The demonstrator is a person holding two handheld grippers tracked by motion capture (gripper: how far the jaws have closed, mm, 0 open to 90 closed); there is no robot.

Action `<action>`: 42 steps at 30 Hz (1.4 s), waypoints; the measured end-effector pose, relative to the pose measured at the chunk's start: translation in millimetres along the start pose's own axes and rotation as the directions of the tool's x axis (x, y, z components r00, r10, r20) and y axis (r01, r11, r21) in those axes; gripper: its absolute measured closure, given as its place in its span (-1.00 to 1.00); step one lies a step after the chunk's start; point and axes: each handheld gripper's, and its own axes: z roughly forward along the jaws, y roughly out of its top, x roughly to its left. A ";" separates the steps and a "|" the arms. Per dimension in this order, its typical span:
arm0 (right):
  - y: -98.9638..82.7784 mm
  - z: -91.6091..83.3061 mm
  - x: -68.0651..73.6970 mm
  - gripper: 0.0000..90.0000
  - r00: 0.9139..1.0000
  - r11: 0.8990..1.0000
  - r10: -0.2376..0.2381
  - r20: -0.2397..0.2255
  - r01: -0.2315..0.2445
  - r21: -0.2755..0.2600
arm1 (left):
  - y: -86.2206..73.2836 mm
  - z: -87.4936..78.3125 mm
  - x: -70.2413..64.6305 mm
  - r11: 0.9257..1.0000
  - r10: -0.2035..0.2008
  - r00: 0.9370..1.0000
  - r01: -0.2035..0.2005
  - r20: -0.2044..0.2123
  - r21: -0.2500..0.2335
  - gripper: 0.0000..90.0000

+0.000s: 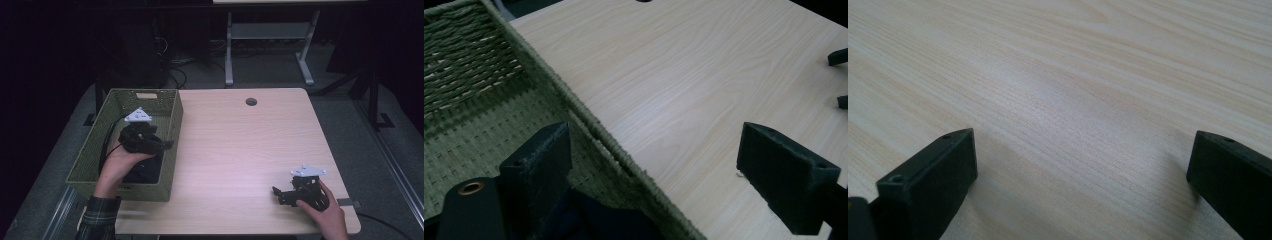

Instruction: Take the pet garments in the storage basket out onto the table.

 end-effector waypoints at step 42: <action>0.1 0.1 0.2 -1.00 1.000 1.000 0.003 0.000 -0.003 -0.001 | -54.5 6.4 55.4 0.976 -0.055 0.995 0.071 -0.081 0.207 -0.68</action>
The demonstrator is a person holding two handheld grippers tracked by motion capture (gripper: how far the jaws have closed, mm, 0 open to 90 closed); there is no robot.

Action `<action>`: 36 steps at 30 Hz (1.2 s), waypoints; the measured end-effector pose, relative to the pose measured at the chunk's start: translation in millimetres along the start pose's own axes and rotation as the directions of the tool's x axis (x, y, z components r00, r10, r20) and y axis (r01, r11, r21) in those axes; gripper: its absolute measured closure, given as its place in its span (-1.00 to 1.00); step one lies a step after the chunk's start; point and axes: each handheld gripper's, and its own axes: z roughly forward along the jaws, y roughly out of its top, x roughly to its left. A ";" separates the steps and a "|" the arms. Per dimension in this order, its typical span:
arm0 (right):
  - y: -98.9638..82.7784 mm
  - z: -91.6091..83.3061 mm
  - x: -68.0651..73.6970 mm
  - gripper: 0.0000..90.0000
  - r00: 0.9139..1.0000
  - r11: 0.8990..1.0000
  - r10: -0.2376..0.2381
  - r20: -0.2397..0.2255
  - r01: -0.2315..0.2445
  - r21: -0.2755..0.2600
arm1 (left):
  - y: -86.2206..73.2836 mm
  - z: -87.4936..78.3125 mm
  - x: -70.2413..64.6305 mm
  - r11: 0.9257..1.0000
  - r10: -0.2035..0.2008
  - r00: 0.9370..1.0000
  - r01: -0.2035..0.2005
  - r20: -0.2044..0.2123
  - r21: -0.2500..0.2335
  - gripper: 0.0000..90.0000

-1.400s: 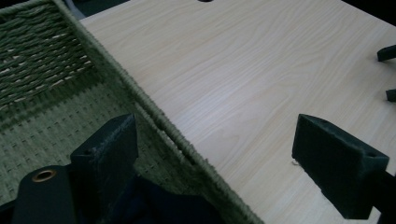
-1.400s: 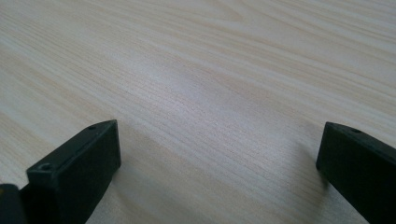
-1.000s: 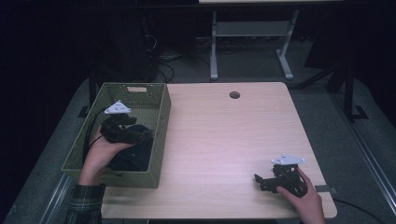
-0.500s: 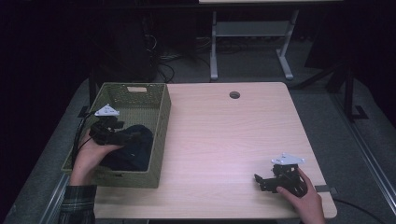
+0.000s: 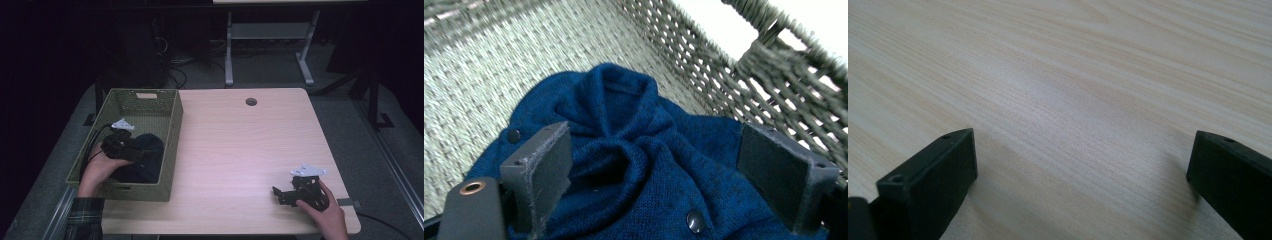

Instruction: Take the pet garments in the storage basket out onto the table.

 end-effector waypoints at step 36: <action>0.0 0.0 0.0 -1.00 1.000 1.000 0.000 0.000 0.000 0.000 | -10.3 47.4 -2.2 0.951 0.040 0.996 -0.062 0.080 0.303 0.23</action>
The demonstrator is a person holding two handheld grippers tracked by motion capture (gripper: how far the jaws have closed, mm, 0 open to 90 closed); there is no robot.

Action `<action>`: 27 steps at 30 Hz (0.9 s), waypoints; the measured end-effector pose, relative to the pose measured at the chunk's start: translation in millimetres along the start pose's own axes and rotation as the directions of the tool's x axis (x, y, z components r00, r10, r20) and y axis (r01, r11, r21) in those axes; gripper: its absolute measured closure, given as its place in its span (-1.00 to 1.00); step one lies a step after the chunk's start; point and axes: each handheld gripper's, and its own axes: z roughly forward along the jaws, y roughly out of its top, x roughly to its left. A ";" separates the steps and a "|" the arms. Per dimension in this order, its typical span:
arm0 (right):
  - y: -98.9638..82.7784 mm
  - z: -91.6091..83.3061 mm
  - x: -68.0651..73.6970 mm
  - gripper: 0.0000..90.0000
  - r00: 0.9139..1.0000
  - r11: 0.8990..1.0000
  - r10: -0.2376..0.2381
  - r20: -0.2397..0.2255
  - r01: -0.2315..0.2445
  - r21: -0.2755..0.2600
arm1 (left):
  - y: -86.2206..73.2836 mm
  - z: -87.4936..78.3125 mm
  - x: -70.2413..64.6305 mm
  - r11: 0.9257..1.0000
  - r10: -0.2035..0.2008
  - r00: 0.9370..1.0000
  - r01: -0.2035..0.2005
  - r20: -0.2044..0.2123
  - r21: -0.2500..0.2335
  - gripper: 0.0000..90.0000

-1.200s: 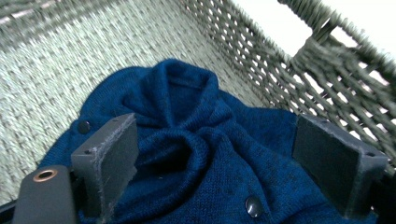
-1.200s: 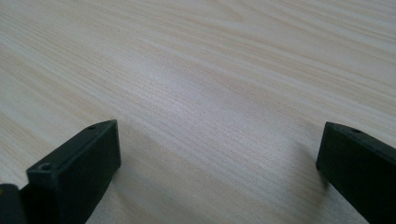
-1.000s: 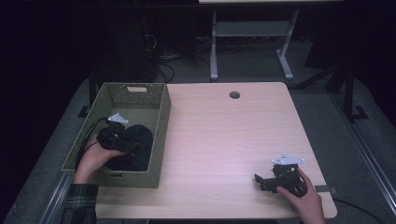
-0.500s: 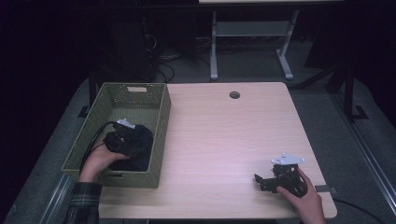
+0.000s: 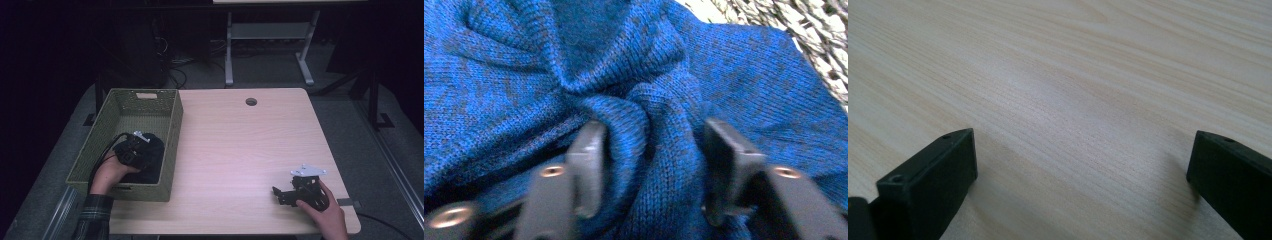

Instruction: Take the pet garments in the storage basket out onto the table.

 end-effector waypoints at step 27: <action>0.1 0.1 -0.1 -1.00 1.000 1.000 0.000 -0.001 0.000 0.000 | -6.3 -38.5 16.6 0.954 -0.119 0.992 0.123 0.031 -0.273 0.56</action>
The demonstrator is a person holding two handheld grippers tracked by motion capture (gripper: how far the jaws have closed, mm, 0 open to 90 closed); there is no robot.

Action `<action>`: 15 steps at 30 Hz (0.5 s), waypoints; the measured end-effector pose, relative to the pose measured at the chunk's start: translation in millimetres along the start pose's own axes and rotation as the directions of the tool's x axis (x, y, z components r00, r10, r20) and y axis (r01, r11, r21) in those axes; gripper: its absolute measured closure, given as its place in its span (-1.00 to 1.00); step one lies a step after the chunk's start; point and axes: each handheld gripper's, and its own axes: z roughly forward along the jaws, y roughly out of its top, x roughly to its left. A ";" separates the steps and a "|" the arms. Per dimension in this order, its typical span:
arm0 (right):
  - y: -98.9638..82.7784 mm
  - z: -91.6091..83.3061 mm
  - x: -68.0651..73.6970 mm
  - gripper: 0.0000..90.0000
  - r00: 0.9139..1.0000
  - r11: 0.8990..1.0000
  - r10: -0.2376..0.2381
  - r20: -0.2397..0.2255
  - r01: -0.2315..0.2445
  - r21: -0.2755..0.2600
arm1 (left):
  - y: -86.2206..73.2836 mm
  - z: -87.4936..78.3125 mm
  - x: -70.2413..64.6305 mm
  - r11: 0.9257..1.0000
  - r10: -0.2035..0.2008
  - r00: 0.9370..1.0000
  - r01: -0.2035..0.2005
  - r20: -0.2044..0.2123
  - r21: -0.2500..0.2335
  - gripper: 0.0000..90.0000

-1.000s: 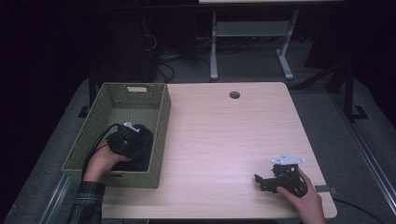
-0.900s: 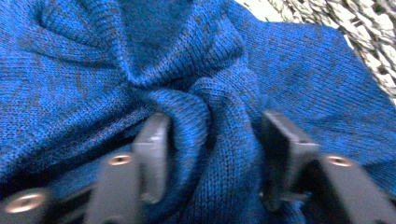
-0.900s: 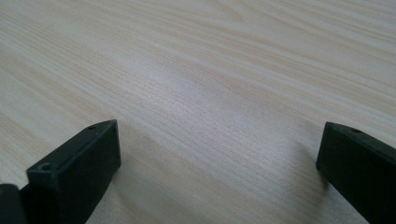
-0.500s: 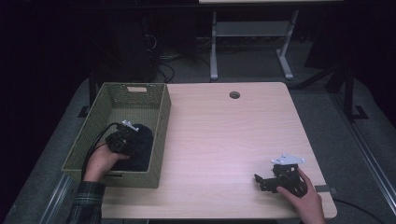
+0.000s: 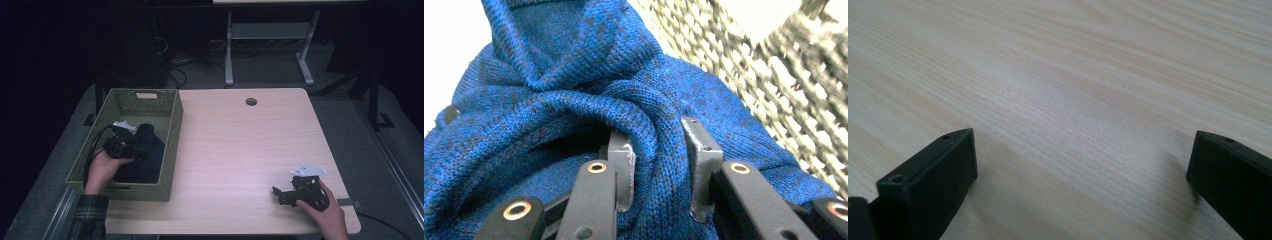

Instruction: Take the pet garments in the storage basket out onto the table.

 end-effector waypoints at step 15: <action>0.1 0.0 -0.1 -1.00 1.000 1.000 -0.001 0.000 0.001 0.000 | 0.1 -29.0 7.7 0.975 -0.042 0.999 0.045 0.022 -0.216 0.57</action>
